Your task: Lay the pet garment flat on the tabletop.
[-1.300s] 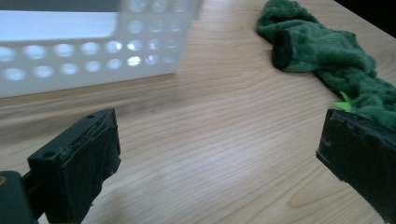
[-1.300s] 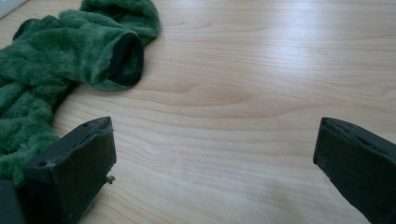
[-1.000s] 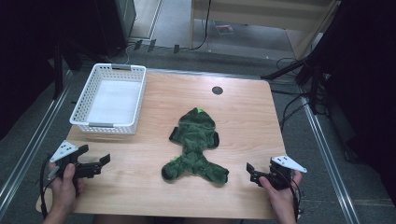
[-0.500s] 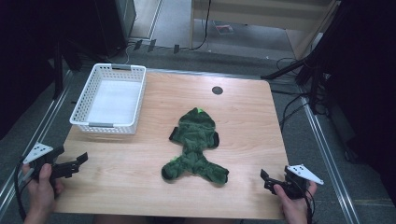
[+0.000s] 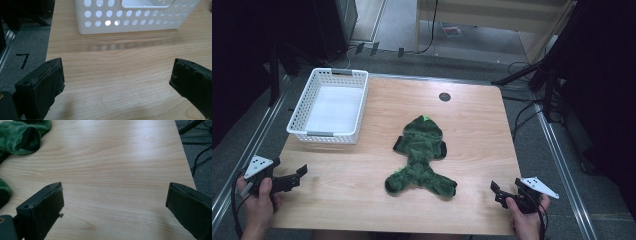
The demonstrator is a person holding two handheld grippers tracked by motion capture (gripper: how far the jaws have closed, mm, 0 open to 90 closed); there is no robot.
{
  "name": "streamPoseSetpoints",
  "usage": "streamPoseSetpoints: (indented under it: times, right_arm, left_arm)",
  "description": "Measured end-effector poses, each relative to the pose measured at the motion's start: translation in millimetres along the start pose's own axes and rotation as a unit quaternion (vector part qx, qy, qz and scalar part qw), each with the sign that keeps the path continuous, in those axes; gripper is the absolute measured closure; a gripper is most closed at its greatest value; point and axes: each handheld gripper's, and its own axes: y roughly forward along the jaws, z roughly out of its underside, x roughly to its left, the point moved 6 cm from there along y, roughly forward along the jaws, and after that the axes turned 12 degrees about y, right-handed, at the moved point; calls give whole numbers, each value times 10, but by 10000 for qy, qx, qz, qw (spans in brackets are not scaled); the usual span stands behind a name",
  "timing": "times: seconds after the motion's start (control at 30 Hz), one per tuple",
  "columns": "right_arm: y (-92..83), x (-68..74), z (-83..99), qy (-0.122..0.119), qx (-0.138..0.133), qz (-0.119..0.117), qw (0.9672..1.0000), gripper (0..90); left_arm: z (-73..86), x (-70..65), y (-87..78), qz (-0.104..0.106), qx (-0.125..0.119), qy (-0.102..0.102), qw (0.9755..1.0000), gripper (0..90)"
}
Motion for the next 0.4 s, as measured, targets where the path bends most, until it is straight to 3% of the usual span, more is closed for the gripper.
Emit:
streamPoseSetpoints:
  times: [0.3,0.4]
  right_arm:
    - [18,2,9,-13,56,47,10000,16]
    - [18,5,11,-34,67,50,10000,37]
  left_arm:
    - [0,19,7,67,-2,-104,9999,0]
    - [-2,15,13,38,11,-51,10000,0]
